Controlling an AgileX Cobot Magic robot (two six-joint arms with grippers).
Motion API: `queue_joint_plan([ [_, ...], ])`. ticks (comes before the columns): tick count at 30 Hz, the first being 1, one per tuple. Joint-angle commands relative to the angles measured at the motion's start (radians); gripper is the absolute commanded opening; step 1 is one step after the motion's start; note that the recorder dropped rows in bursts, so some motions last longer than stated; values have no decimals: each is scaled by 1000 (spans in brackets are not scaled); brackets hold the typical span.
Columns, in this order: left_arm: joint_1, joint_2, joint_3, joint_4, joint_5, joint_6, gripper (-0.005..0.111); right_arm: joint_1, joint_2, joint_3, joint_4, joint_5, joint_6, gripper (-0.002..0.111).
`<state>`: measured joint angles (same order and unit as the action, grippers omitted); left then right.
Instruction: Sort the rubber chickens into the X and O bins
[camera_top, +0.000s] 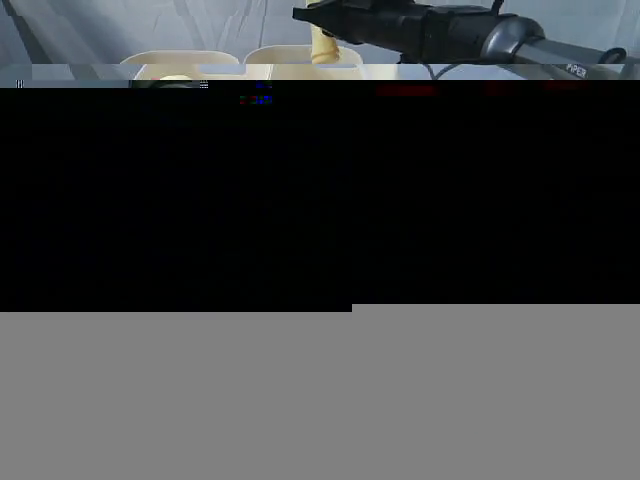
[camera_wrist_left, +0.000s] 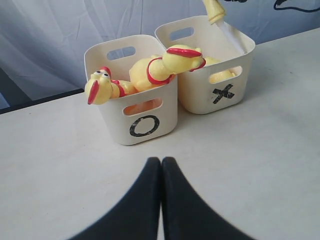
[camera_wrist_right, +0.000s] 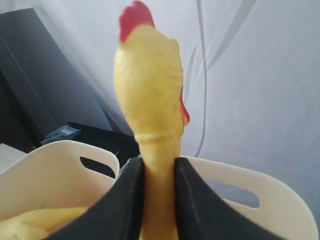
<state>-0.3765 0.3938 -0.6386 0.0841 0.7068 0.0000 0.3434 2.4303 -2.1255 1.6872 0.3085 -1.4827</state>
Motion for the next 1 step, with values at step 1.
queue_joint_plan([
  [1,-6,-8,4,-1,-11,0,0,-3,16,-8,-24,6,-10,-1],
])
